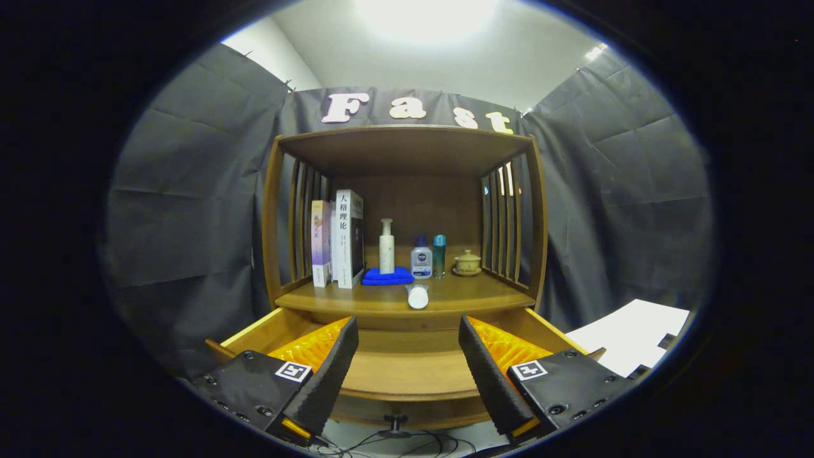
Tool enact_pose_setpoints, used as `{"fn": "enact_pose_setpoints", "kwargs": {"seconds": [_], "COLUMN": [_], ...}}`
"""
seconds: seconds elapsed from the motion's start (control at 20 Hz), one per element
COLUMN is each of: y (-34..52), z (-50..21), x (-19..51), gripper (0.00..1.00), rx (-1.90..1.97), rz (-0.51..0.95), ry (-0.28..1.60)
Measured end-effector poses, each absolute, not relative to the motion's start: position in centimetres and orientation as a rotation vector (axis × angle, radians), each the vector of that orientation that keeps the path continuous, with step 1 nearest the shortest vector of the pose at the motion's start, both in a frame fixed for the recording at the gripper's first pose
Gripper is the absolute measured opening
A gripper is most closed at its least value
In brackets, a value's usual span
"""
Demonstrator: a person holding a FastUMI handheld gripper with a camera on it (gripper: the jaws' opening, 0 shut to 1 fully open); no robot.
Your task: Pull open the drawer, take out the items inside it, and place them on the countertop above the cabinet.
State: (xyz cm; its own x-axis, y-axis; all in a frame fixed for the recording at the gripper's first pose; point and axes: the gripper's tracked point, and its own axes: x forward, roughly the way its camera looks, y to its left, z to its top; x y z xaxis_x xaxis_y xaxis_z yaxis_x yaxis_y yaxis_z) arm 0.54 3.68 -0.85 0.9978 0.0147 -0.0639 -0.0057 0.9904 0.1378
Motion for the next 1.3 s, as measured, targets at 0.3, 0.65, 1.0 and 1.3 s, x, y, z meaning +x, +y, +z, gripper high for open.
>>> {"fn": "enact_pose_setpoints", "kwargs": {"seconds": [0.3,0.65,1.0,1.3], "y": [5.5,6.5,6.5,6.0], "z": [-5.5,-10.1,-12.5,-12.9], "x": [-1.1,-1.4,-1.4,-0.9], "gripper": [0.99,1.00,0.98,0.98], "rx": [0.051,0.100,0.145,0.100], "rz": [0.047,0.073,0.062,0.015], "ry": [0.111,0.182,0.223,0.217]}}
